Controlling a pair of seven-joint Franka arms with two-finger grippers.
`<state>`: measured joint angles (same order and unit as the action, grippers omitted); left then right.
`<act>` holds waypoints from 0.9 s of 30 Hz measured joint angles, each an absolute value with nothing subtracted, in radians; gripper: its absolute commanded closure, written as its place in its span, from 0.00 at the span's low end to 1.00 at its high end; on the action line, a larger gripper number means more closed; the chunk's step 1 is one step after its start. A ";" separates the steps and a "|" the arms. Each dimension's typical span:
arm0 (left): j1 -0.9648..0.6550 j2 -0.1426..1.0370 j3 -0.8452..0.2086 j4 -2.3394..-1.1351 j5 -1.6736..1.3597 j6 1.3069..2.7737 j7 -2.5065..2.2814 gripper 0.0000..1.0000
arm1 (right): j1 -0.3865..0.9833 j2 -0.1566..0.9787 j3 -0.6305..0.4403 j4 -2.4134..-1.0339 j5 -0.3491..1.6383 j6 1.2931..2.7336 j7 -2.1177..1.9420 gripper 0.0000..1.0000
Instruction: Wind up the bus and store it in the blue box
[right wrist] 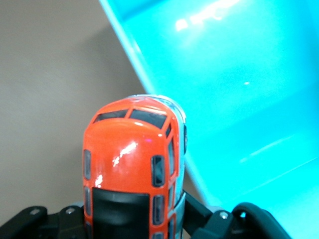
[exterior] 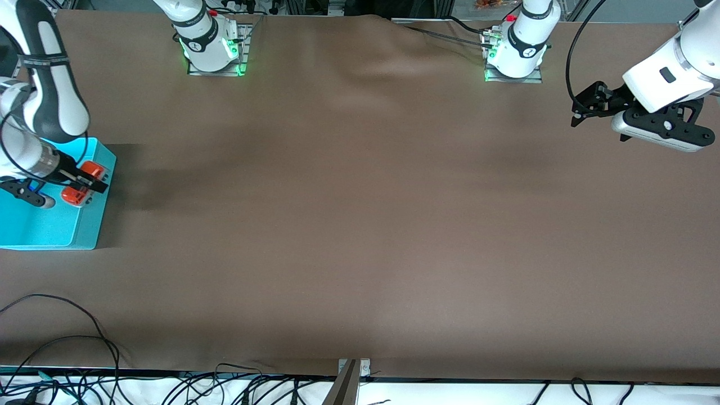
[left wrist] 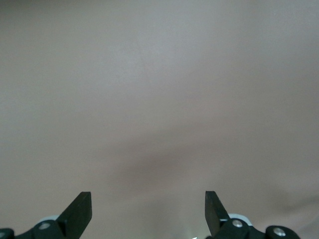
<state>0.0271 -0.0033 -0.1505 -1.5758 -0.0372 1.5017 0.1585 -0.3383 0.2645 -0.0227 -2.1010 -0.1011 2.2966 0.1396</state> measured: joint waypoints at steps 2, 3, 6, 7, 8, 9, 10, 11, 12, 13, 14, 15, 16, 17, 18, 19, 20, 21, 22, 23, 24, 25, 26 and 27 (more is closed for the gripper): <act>0.027 -0.003 -0.151 -1.576 -0.037 1.502 0.159 0.00 | -0.366 0.266 -0.024 -2.103 -0.103 2.286 0.063 1.00; 0.027 -0.003 -0.150 -1.576 -0.037 1.502 0.159 0.00 | -0.378 0.266 -0.024 -2.104 -0.104 2.284 0.029 1.00; 0.027 -0.003 -0.151 -1.576 -0.036 1.502 0.158 0.00 | -0.410 0.267 -0.026 -2.106 -0.119 2.270 -0.066 1.00; 0.027 -0.003 -0.151 -1.576 -0.036 1.502 0.158 0.00 | -0.421 0.267 -0.026 -2.106 -0.133 2.265 -0.093 1.00; 0.027 -0.003 -0.151 -1.576 -0.035 1.502 0.158 0.00 | -0.428 0.267 -0.027 -2.107 -0.146 2.262 -0.108 1.00; 0.027 -0.003 -0.150 -1.576 -0.035 1.502 0.158 0.00 | -0.438 0.268 -0.027 -2.107 -0.169 2.258 -0.123 1.00; 0.027 -0.003 -0.150 -1.576 -0.035 1.502 0.158 0.00 | -0.445 0.268 -0.027 -2.107 -0.190 2.257 -0.132 1.00; 0.027 -0.003 -0.151 -1.576 -0.035 1.502 0.158 0.00 | -0.454 0.269 -0.027 -2.107 -0.216 2.255 -0.138 1.00; 0.027 -0.003 -0.151 -1.576 -0.035 1.502 0.158 0.00 | -0.461 0.269 -0.027 -2.107 -0.242 2.254 -0.143 1.00; 0.027 -0.003 -0.150 -1.576 -0.035 1.502 0.158 0.00 | -0.467 0.270 -0.027 -2.107 -0.259 2.254 -0.146 1.00; 0.027 -0.003 -0.150 -1.576 -0.034 1.502 0.158 0.00 | -0.472 0.271 -0.027 -2.108 -0.278 2.253 -0.148 1.00; 0.027 -0.003 -0.150 -1.576 -0.034 1.502 0.158 0.00 | -0.477 0.272 -0.027 -2.108 -0.293 2.252 -0.151 1.00; 0.027 -0.003 -0.150 -1.576 -0.034 1.502 0.158 0.00 | -0.483 0.273 -0.027 -2.109 -0.305 2.251 -0.155 1.00; 0.028 -0.004 -0.150 -1.576 -0.034 1.502 0.158 0.00 | -0.487 0.275 -0.027 -2.110 -0.314 2.250 -0.159 1.00; 0.028 -0.004 -0.149 -1.576 -0.034 1.502 0.158 0.00 | -0.493 0.279 -0.027 -2.112 -0.322 2.250 -0.163 1.00; 0.028 -0.004 -0.148 -1.576 -0.034 1.502 0.158 0.00 | -0.498 0.283 -0.027 -2.114 -0.326 2.250 -0.166 1.00; 0.028 -0.004 -0.148 -1.576 -0.034 1.502 0.158 0.00 | -0.504 0.289 -0.027 -2.116 -0.332 2.250 -0.169 1.00; 0.028 -0.004 -0.147 -1.576 -0.034 1.502 0.158 0.00 | -0.510 0.297 -0.027 -2.118 -0.339 2.250 -0.170 1.00; 0.028 -0.004 -0.147 -1.576 -0.034 1.502 0.158 0.00 | -0.517 0.306 -0.027 -2.120 -0.345 2.251 -0.170 1.00; 0.028 -0.004 -0.147 -1.575 -0.034 1.502 0.158 0.00 | -0.523 0.317 -0.027 -2.121 -0.353 2.253 -0.171 1.00; 0.028 -0.004 -0.147 -1.575 -0.034 1.502 0.158 0.00 | -0.530 0.329 -0.027 -2.122 -0.361 2.255 -0.171 1.00; 0.028 -0.004 -0.147 -1.575 -0.034 1.502 0.158 0.00 | -0.537 0.342 -0.027 -2.121 -0.371 2.258 -0.172 1.00; 0.028 -0.004 -0.147 -1.574 -0.034 1.502 0.158 0.00 | -0.554 0.371 -0.027 -2.116 -0.400 2.275 -0.175 1.00; 0.029 -0.004 -0.147 -1.574 -0.034 1.502 0.158 0.00 | -0.556 0.376 -0.027 -2.117 -0.401 2.278 -0.175 1.00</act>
